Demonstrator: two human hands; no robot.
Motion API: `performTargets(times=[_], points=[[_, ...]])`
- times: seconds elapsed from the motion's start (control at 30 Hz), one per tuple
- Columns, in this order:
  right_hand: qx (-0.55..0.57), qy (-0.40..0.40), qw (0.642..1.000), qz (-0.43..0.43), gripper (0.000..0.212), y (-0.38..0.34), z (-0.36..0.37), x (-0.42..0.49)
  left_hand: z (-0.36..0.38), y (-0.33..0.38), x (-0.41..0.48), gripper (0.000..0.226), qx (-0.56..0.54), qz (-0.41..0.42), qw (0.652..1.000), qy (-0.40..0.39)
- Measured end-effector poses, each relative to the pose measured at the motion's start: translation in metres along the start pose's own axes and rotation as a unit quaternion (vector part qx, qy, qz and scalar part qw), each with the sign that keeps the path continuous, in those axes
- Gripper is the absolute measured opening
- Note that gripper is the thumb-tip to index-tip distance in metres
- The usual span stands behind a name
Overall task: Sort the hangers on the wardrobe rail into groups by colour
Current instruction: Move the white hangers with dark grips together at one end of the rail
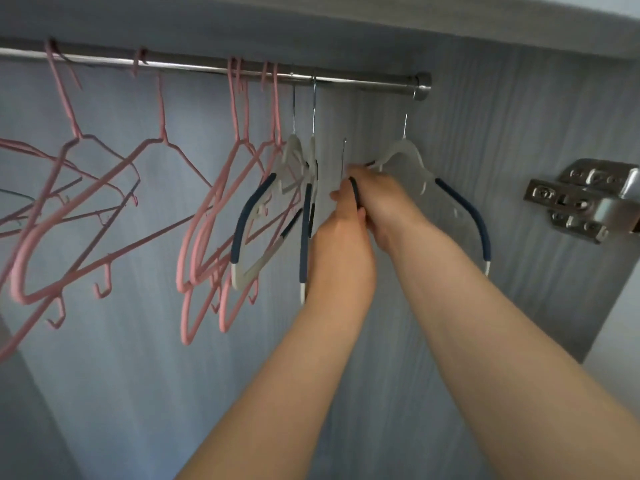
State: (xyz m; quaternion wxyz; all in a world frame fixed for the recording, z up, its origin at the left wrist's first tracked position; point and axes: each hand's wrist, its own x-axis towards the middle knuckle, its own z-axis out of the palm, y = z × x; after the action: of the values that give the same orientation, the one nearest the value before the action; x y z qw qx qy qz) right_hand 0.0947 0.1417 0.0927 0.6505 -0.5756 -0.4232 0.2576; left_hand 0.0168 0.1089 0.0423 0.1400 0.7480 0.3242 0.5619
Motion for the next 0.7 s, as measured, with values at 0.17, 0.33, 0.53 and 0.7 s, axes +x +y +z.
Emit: performTargets(times=[0.17, 0.33, 0.53, 0.7], points=[[-0.010, -0.044, 0.995, 0.089, 0.034, 0.069, -0.011, -0.011, 0.015, -0.032, -0.034, 0.038, -0.011, -0.039, 0.999, 0.009], [-0.125, -0.067, 0.984, 0.104, 0.032, 0.158, -0.042, -0.042, 0.011, -0.087, -0.096, 0.036, -0.129, -0.102, 0.985, 0.058], [-0.287, -0.102, 0.937, 0.172, 0.065, 0.228, -0.071, -0.064, -0.014, -0.162, -0.133, 0.027, -0.294, -0.261, 0.913, 0.109], [-0.419, -0.158, 0.871, 0.200, 0.064, 0.252, -0.076, -0.074, -0.054, -0.217, -0.136, 0.028, -0.410, -0.333, 0.841, 0.120]])
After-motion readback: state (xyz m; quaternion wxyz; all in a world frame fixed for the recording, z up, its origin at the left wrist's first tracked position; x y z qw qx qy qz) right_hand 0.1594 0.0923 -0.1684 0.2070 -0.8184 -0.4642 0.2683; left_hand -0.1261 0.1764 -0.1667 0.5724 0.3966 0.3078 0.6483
